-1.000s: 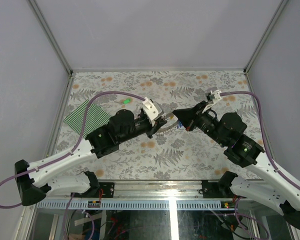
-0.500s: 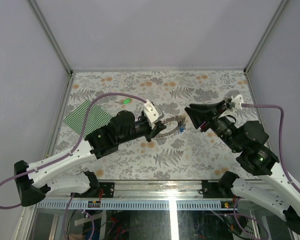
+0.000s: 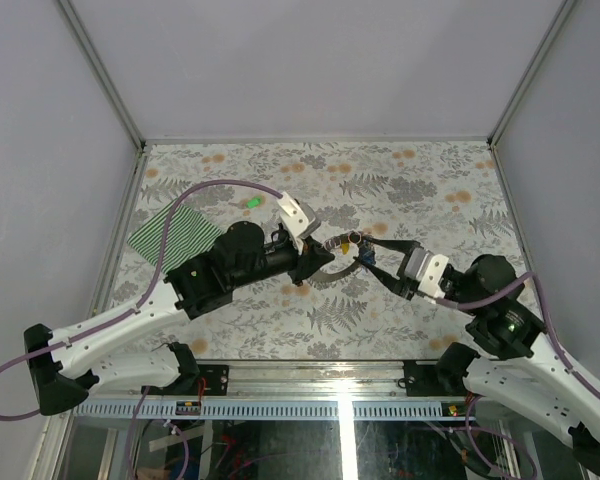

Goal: Put the keys on the keyring

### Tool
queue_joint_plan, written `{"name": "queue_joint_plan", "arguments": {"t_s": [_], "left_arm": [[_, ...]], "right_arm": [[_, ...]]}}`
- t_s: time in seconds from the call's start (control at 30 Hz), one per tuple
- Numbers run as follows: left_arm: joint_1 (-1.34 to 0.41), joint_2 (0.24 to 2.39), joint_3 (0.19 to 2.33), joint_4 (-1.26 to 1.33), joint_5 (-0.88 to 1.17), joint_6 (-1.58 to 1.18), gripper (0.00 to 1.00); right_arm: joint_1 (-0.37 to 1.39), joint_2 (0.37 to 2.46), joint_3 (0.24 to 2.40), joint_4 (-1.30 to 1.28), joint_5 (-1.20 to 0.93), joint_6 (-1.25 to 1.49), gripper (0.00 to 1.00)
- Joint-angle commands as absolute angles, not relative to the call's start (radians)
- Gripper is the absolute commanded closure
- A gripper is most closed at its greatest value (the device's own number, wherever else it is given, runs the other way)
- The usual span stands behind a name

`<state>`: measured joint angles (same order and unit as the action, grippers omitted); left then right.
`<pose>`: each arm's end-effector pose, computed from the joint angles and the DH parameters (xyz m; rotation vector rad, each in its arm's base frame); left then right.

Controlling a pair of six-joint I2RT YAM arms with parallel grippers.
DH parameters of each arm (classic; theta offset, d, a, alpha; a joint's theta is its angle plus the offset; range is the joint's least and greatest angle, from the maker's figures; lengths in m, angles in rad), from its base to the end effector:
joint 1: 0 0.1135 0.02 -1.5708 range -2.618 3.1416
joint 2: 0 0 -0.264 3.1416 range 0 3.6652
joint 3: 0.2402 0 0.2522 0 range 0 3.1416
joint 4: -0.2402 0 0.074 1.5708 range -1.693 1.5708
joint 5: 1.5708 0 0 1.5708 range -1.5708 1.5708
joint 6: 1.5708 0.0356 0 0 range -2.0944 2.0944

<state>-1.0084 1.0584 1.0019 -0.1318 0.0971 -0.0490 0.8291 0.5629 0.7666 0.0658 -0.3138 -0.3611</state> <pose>0.1283 -0.2100 0.3692 0.9130 1.5950 -0.8435 0.0787 0.1021 0.3914 -0.9606 0.9330 0.6011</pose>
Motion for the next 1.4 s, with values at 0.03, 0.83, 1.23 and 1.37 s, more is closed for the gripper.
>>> {"name": "queue_joint_plan", "arguments": {"t_s": [0.03, 0.83, 1.23, 1.37], "left_arm": [[-1.014, 1.066, 1.074, -0.091, 0.083, -0.157, 1.00], [-1.014, 1.079, 1.086, -0.107, 0.079, -0.178, 1.00], [-1.014, 1.085, 1.086, -0.107, 0.078, -0.172, 1.00], [-1.014, 1.087, 1.088, -0.109, 0.077, -0.170, 1.00]], "right_arm": [[0.829, 0.597, 0.789, 0.129, -0.444, -0.691, 0.54], [0.829, 0.712, 0.771, 0.136, -0.447, -0.978, 0.60], [0.830, 0.728, 0.766, 0.175, -0.459, -0.939, 0.67], [0.830, 0.727, 0.765, 0.175, -0.463, -0.926, 0.74]]}}
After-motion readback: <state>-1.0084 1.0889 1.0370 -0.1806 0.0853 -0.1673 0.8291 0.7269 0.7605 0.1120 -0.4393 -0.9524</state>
